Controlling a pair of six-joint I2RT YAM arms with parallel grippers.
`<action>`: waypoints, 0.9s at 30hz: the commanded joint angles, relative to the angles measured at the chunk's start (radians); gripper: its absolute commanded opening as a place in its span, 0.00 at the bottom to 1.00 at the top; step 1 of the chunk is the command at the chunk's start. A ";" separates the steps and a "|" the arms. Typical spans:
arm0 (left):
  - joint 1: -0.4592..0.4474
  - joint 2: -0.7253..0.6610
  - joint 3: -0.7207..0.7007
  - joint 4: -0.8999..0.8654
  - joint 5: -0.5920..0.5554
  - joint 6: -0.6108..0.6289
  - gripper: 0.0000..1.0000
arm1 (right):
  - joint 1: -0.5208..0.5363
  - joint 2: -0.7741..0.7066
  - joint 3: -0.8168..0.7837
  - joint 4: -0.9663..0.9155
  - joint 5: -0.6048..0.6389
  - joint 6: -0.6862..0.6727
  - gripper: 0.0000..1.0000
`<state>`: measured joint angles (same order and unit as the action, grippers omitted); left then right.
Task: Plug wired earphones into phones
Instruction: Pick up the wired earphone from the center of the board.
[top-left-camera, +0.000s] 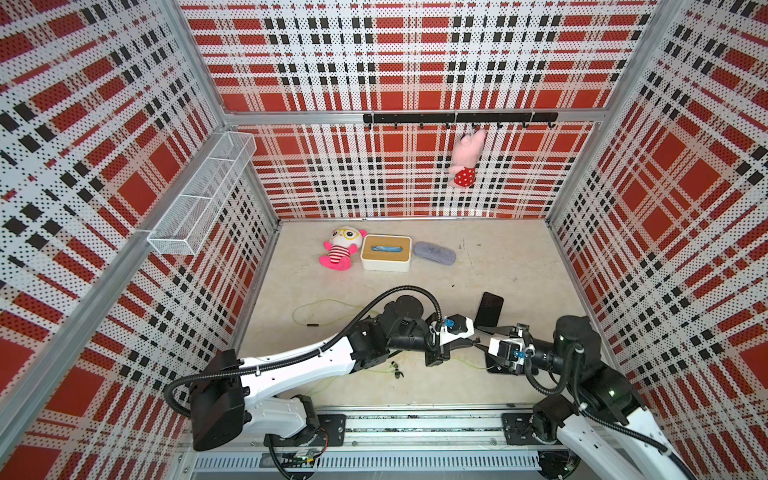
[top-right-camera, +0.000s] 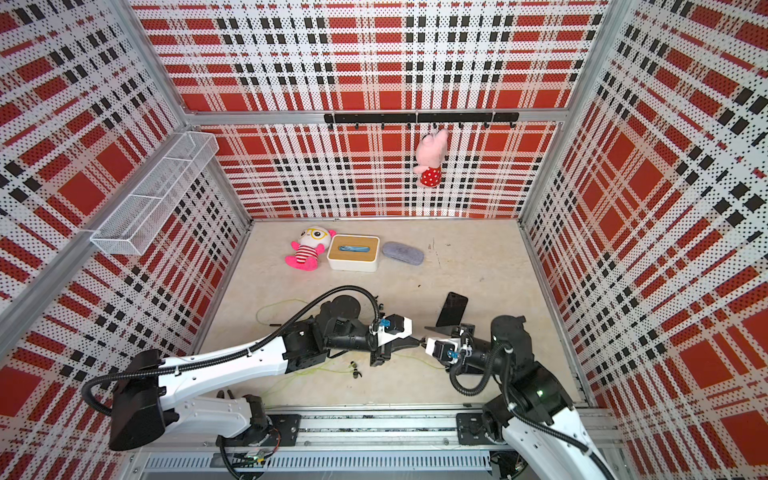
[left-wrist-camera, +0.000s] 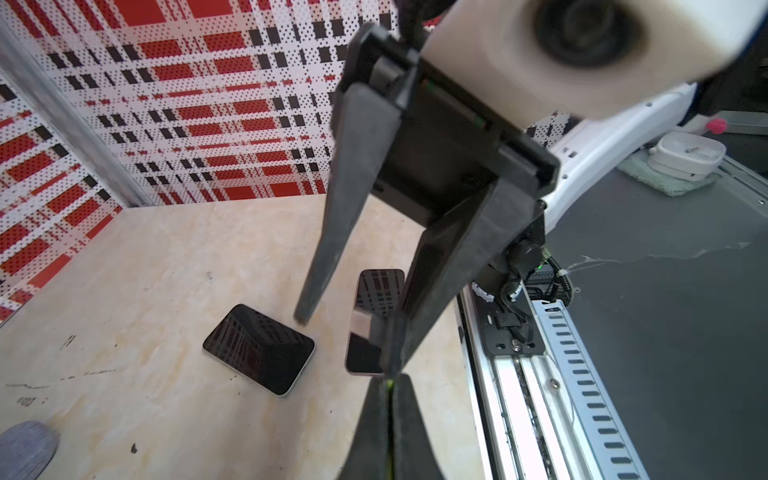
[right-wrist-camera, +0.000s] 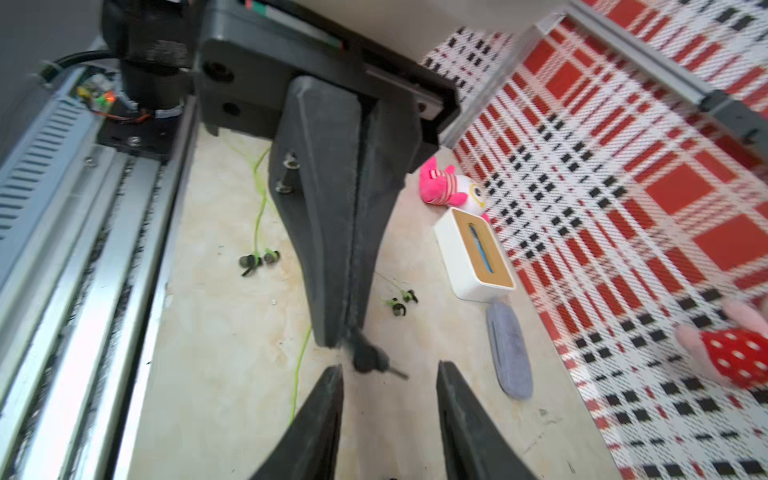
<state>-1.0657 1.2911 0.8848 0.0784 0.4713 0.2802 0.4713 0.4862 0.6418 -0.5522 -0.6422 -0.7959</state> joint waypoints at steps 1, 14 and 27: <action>0.013 -0.027 0.002 -0.006 0.064 0.039 0.00 | 0.007 0.064 0.083 -0.043 -0.171 -0.176 0.37; 0.041 -0.017 0.013 -0.051 0.065 0.040 0.00 | 0.006 0.091 0.136 -0.138 -0.173 -0.241 0.16; 0.051 -0.010 0.021 -0.047 0.046 0.029 0.00 | 0.006 0.085 0.127 -0.156 -0.156 -0.230 0.01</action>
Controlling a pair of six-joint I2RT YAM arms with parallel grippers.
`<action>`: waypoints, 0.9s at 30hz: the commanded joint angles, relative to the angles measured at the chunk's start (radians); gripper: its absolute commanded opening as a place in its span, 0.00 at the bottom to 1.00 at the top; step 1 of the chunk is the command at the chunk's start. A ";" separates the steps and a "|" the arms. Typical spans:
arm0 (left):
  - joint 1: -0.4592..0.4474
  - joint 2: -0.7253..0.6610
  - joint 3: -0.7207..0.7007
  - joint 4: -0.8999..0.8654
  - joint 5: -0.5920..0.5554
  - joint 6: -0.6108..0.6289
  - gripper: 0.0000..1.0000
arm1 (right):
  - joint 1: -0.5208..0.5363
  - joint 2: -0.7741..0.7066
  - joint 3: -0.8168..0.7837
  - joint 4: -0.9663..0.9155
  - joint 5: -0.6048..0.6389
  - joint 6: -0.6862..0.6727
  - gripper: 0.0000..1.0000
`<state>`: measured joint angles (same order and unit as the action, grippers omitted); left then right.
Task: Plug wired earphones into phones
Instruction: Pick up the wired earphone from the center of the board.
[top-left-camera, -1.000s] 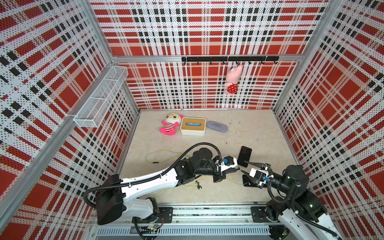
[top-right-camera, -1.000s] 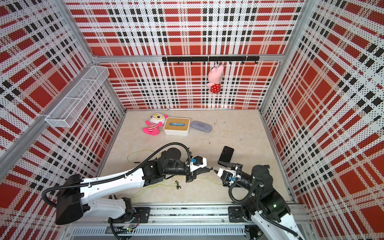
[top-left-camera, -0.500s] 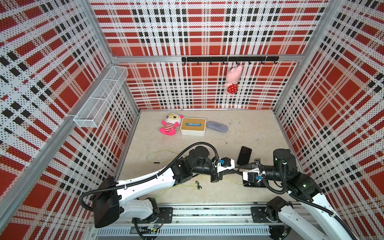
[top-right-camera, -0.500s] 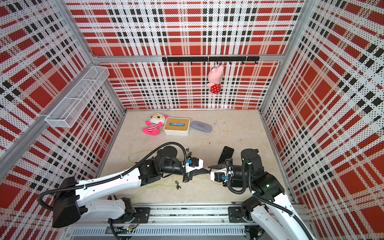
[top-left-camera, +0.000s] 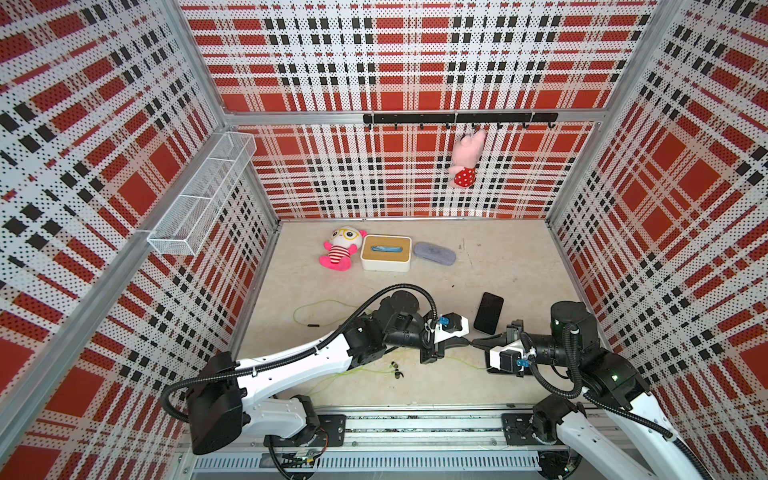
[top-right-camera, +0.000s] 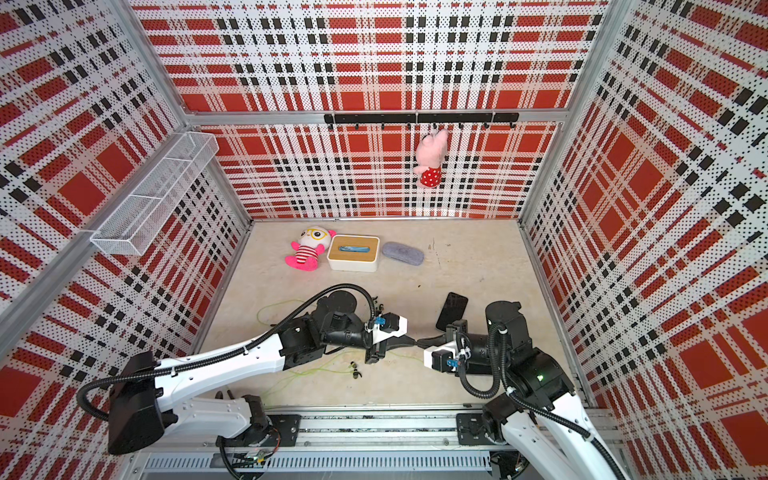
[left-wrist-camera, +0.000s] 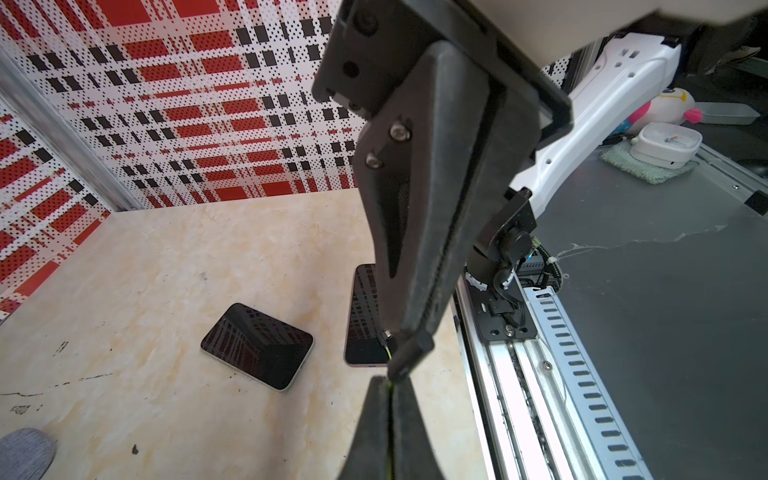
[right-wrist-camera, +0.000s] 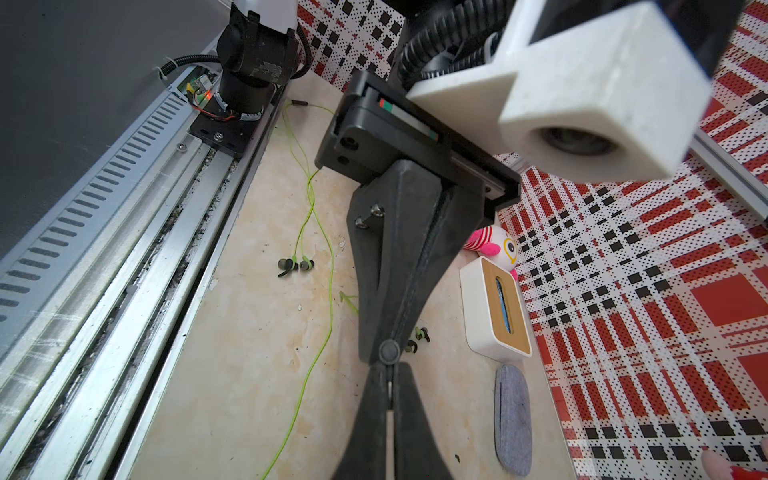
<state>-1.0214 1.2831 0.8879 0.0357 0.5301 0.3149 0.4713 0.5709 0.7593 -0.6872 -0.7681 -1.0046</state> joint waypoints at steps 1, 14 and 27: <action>0.007 -0.007 0.014 0.005 -0.026 -0.009 0.00 | 0.007 0.001 0.009 -0.023 -0.027 -0.022 0.00; -0.073 -0.148 -0.182 0.274 -0.274 0.068 0.35 | 0.007 -0.029 -0.046 0.063 0.005 0.106 0.00; -0.127 -0.109 -0.166 0.300 -0.346 0.116 0.34 | 0.006 -0.013 -0.042 0.082 -0.049 0.135 0.00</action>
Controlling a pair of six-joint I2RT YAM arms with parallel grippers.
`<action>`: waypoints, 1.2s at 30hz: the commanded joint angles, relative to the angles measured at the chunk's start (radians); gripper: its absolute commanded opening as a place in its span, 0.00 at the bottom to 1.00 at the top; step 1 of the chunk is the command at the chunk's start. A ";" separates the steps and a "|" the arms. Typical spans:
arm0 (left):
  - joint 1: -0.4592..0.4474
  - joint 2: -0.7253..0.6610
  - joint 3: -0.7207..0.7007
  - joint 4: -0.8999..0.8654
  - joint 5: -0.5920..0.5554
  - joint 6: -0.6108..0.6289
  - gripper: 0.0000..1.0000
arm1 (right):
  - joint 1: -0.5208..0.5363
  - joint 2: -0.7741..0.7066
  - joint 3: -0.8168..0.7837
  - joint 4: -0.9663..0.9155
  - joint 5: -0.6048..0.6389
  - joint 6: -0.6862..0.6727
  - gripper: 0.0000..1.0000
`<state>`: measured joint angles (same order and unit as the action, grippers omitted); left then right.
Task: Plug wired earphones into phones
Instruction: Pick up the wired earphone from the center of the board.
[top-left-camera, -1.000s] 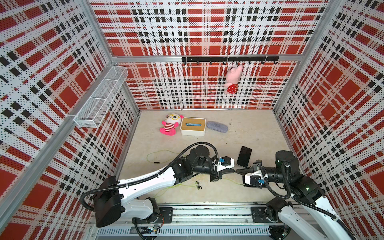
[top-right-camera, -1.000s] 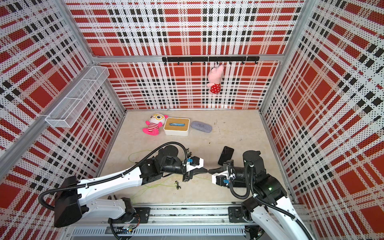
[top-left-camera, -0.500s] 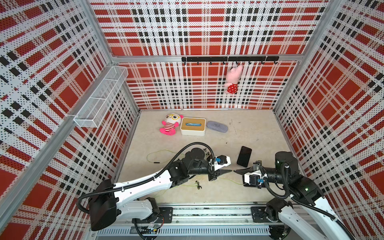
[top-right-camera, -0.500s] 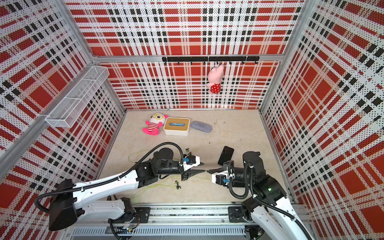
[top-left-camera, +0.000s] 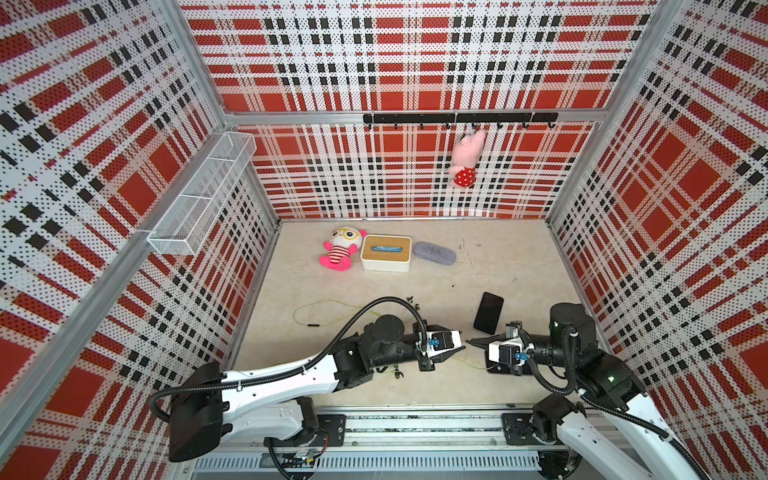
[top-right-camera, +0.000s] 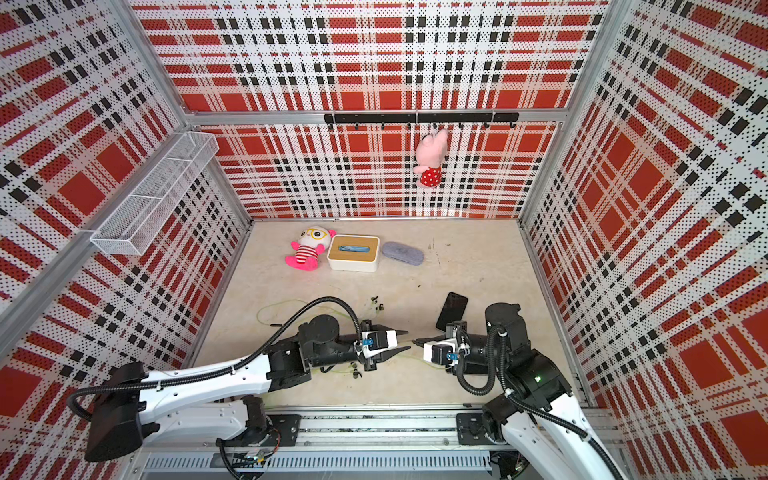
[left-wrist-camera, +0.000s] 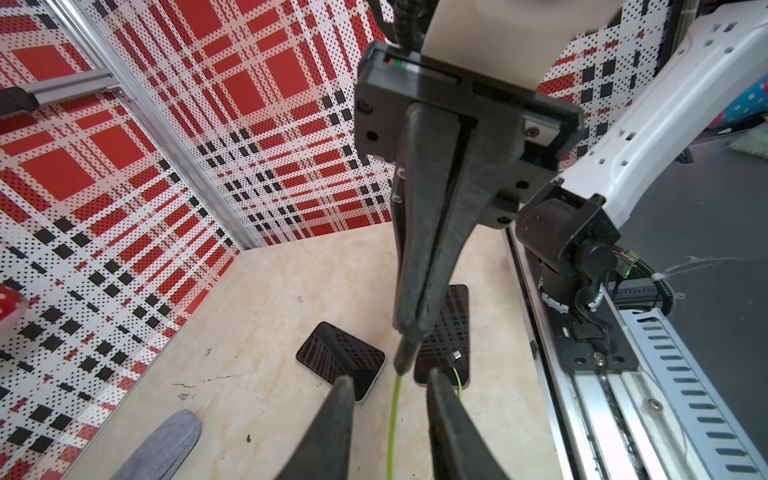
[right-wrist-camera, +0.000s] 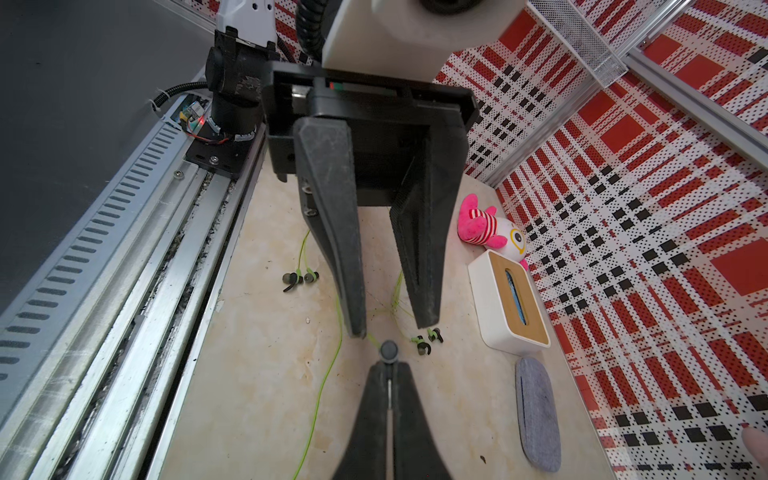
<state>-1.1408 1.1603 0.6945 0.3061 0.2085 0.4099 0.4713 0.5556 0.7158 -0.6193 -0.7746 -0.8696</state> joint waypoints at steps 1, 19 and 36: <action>-0.007 0.018 0.030 0.030 -0.024 0.022 0.34 | 0.007 0.002 0.002 0.014 -0.043 0.000 0.00; -0.024 0.060 0.059 0.031 0.016 0.032 0.19 | 0.007 0.015 0.002 0.011 -0.059 0.002 0.00; 0.098 0.077 -0.022 0.128 0.060 -0.163 0.00 | 0.007 0.088 0.076 -0.138 0.323 -0.174 0.50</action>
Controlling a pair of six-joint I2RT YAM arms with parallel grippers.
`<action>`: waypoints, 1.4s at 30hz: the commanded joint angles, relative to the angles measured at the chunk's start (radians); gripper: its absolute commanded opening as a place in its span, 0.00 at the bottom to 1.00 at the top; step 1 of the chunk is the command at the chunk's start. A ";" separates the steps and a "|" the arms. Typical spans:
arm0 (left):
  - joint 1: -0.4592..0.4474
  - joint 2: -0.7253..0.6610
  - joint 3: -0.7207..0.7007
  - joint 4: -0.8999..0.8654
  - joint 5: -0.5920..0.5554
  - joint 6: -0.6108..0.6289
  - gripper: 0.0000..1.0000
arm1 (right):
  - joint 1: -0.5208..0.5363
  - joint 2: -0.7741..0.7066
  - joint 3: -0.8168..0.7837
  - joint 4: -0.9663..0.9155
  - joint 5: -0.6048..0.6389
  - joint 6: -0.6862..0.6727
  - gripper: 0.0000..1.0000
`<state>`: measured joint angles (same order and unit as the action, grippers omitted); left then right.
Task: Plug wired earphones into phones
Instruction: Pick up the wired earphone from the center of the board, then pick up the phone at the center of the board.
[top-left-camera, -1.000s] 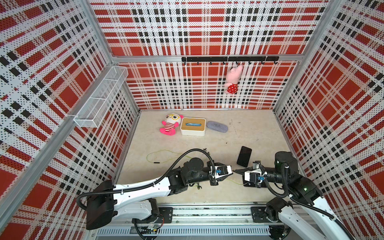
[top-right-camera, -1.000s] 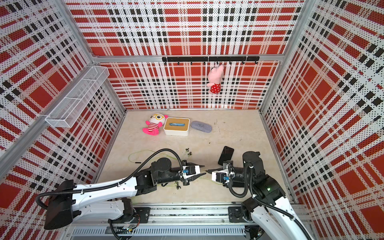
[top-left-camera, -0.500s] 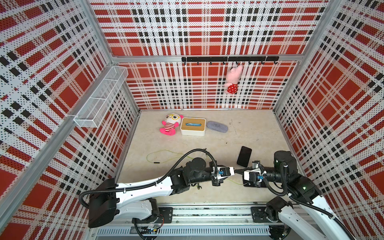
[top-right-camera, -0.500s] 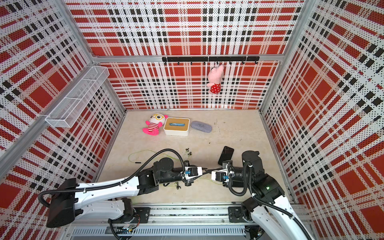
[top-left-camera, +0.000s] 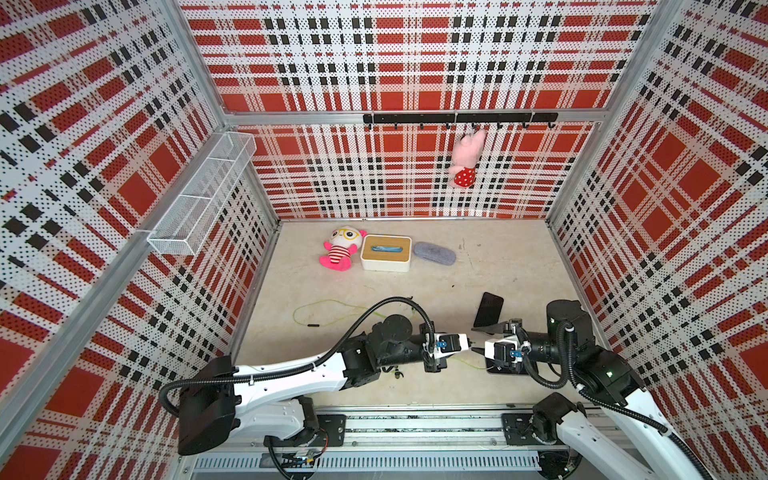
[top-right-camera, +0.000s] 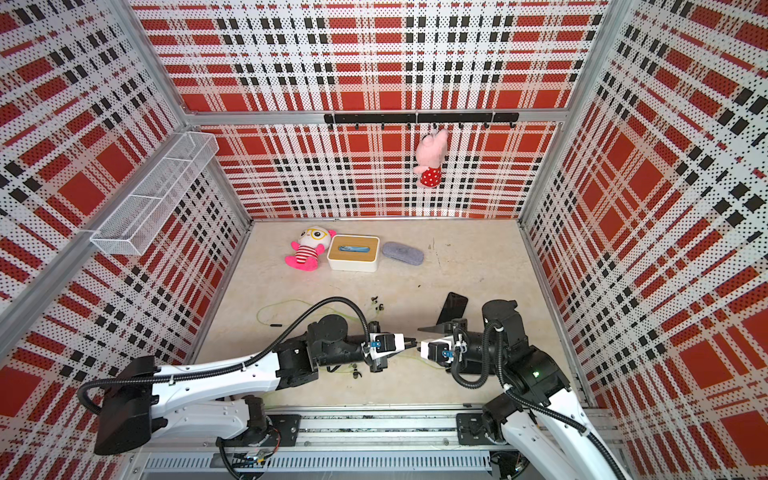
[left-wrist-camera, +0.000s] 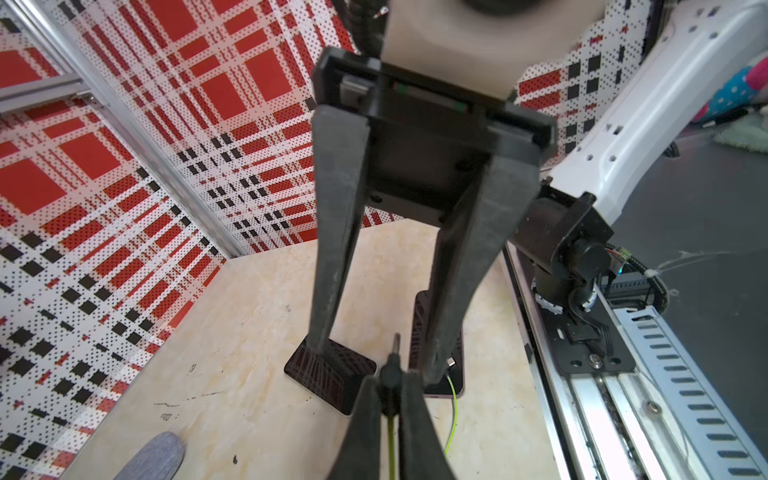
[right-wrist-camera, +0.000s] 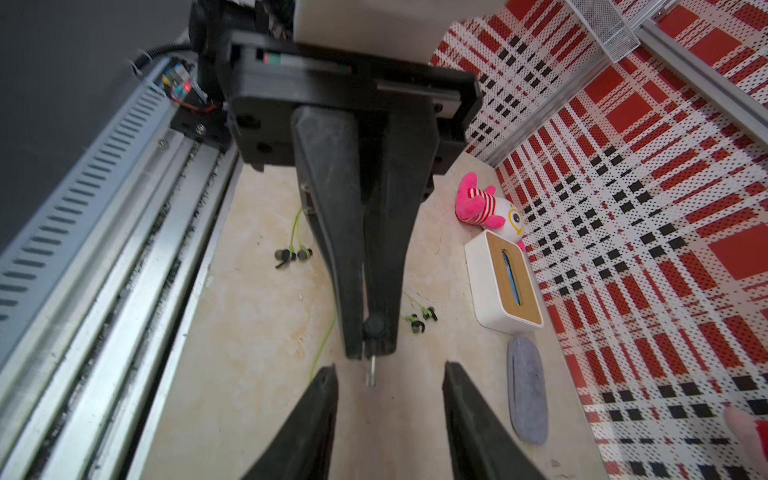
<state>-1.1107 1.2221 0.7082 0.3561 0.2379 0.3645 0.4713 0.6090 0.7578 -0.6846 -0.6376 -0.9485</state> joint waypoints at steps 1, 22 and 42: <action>0.103 0.021 -0.053 0.118 0.029 -0.182 0.00 | 0.006 0.070 0.043 -0.086 0.271 -0.124 0.53; 0.449 0.312 -0.136 0.360 0.180 -0.667 0.00 | -0.099 0.713 -0.051 0.171 0.906 -0.381 0.83; 0.453 0.314 -0.150 0.361 0.192 -0.631 0.00 | -0.066 1.103 0.155 0.319 0.719 -0.359 0.89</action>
<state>-0.6659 1.5288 0.5724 0.6891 0.4263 -0.2882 0.3962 1.6344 0.8791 -0.3252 0.1864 -1.3113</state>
